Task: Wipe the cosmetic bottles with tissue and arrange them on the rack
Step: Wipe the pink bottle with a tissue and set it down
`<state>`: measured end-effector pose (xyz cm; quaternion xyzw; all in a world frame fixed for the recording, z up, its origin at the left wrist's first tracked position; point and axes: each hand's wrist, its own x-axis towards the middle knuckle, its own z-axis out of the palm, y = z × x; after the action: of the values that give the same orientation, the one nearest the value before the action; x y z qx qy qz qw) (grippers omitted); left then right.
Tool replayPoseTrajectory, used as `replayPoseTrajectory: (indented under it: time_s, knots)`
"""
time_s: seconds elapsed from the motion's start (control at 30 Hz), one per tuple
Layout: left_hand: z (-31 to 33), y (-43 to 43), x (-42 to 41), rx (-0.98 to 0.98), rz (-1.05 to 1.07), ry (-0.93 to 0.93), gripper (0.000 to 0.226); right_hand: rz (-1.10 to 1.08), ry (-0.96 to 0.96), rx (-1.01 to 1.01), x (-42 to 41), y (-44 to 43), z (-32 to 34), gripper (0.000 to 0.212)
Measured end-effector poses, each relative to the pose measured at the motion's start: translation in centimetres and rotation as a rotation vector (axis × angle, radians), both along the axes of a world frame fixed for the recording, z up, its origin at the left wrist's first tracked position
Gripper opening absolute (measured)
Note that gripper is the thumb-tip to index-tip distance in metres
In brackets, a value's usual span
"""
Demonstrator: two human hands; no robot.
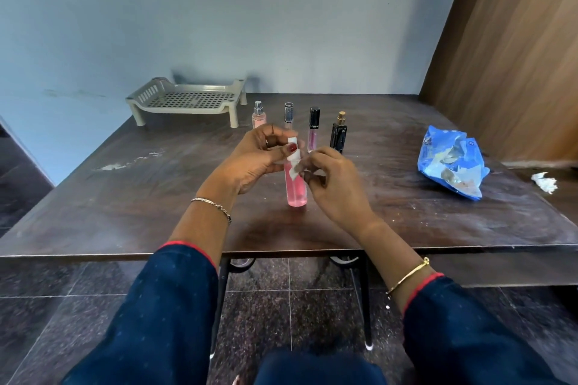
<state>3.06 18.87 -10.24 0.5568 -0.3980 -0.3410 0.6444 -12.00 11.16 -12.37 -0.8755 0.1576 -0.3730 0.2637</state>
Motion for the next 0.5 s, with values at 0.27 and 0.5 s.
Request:
replayPoseTrajectory:
  time_s: [0.27, 0.5]
  knots:
    - [0.9, -0.3, -1.8, 0.037, 0.020, -0.115, 0.022, 0.015, 0.256, -0.061, -2.1, 0.6, -2.9, 0.018]
    - [0.7, 0.9, -1.7, -0.035, 0.216, -0.056, 0.025, -0.041, 0.204, -0.036, -2.1, 0.1, -2.0, 0.025]
